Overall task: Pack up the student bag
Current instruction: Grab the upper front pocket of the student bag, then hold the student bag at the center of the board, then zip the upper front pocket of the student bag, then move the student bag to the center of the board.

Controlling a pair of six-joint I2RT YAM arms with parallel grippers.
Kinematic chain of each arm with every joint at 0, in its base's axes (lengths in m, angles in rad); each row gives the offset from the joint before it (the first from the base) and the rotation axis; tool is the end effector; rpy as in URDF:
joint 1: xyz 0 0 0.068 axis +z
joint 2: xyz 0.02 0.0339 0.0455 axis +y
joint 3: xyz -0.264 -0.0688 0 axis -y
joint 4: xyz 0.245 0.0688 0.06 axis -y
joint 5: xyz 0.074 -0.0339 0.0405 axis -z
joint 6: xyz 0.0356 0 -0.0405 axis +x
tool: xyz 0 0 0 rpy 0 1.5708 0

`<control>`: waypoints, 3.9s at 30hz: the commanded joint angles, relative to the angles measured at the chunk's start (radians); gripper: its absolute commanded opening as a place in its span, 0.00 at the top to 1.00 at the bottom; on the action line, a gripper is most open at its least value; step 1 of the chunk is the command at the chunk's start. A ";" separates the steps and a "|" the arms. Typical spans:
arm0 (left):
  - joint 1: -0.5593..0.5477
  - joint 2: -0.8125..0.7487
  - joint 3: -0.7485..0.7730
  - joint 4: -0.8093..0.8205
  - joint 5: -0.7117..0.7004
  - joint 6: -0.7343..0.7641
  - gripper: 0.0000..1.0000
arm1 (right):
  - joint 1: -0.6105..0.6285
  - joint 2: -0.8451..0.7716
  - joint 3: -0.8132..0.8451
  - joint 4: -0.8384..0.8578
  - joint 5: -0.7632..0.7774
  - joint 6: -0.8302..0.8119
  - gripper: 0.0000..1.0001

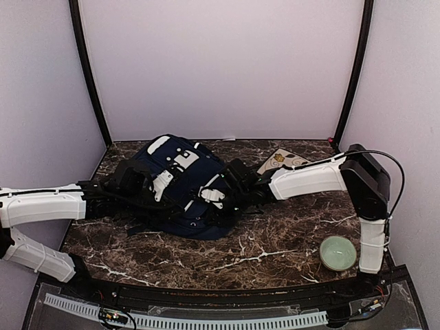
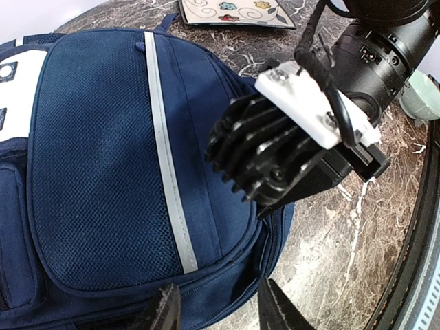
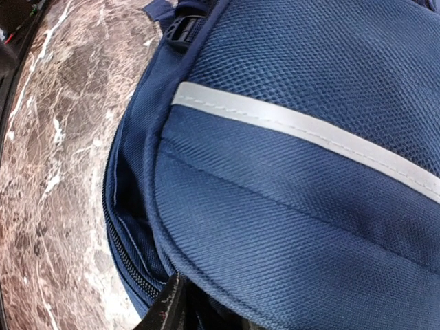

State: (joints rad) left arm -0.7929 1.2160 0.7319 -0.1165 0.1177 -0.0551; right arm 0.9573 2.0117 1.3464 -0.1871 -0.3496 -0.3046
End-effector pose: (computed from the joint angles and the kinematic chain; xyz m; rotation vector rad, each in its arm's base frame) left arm 0.1818 -0.1905 0.2383 0.8691 2.0560 -0.6036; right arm 0.2394 0.3612 0.1673 -1.5940 1.9034 0.7126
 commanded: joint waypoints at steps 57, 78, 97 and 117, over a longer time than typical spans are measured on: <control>-0.223 0.237 -0.004 0.370 -0.378 0.714 0.61 | -0.129 -0.081 0.079 -0.231 -0.222 0.115 1.00; -0.223 0.261 -0.015 0.407 -0.451 0.795 0.97 | -0.240 -0.019 0.122 -0.321 -0.136 0.070 1.00; -0.223 0.057 -0.085 0.202 -0.496 0.673 1.00 | -0.426 0.105 0.270 -0.292 -0.029 -0.060 1.00; -0.012 -0.201 0.005 -0.149 -0.224 0.553 0.53 | -0.144 -0.105 0.181 -0.338 -0.182 -0.036 1.00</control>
State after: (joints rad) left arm -0.8070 1.0889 0.6678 -0.2390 -0.3122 0.5488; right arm 0.8001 1.9518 1.5124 -0.5014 -0.4606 -0.3622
